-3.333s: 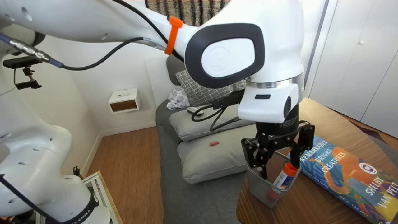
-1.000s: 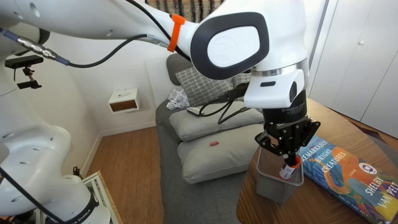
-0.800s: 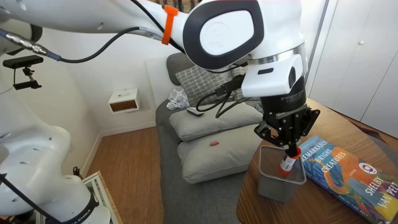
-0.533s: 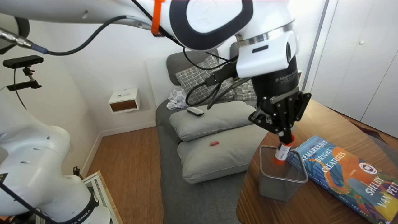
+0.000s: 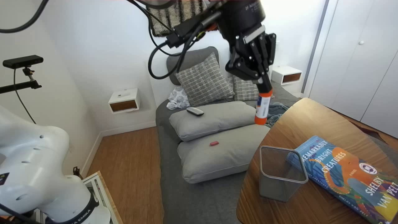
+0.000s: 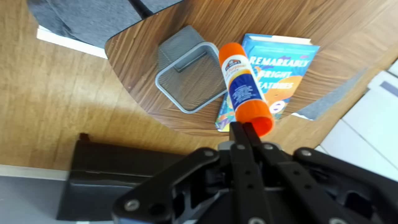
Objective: Pick up the glue stick and put it on the left gray pillow
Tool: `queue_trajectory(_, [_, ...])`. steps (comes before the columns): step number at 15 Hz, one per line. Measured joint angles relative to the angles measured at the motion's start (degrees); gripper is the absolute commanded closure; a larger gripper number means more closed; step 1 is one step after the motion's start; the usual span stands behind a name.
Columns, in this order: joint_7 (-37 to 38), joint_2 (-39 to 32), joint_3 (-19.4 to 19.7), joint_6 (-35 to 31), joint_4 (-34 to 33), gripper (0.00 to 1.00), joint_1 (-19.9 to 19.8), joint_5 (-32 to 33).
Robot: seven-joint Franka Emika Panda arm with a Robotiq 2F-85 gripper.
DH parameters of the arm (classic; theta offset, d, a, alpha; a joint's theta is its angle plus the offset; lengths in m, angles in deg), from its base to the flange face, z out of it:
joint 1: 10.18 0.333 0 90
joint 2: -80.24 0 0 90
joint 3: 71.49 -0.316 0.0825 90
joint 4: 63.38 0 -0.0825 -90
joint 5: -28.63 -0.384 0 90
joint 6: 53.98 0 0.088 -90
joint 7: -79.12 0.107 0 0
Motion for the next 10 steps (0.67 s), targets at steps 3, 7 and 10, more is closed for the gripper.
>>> queue_trajectory(3, [-3.7,2.3,-0.3,-3.3,0.7,0.99,2.1,-6.3])
queue_trajectory(7, [-10.1,1.3,0.7,-3.4,1.3,0.98,4.1,-20.3])
queue_trajectory(10, [-14.9,-0.7,1.9,-1.9,1.9,0.98,4.6,-26.4])
